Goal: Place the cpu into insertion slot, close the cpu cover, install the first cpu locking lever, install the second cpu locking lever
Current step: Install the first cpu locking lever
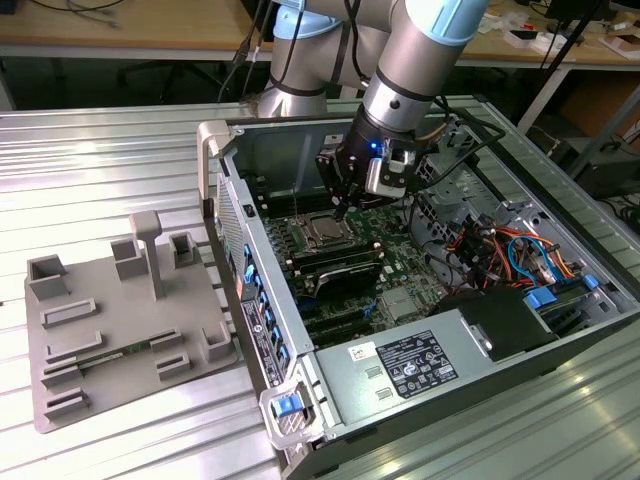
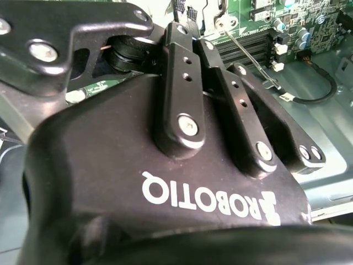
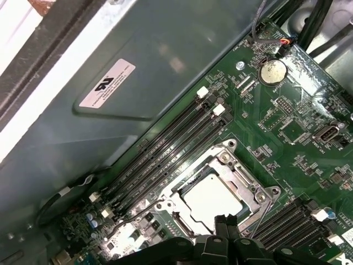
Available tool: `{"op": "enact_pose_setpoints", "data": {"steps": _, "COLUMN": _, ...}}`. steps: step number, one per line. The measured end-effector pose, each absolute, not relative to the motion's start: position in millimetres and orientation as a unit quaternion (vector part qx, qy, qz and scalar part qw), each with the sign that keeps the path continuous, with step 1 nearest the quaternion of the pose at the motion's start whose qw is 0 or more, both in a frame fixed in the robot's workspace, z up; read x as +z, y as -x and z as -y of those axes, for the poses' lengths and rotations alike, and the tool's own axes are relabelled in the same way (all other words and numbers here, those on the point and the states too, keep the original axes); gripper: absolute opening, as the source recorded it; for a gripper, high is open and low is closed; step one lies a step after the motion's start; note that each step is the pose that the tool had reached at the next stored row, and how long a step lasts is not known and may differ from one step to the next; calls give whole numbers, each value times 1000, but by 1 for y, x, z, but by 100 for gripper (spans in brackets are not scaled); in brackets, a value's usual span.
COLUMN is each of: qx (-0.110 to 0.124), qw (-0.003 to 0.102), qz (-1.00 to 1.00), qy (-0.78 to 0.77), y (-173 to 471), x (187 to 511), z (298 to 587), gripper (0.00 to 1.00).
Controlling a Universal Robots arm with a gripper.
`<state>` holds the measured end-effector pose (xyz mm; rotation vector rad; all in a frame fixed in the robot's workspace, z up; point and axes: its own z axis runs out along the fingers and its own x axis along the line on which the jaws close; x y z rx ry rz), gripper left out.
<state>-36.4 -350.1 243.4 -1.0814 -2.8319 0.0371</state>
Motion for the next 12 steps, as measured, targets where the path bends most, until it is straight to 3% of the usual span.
{"op": "enact_pose_setpoints", "data": {"steps": 12, "qx": 13, "qw": 55, "qz": 939, "qy": 340, "y": 36, "x": 243, "z": 350, "gripper": 11}}
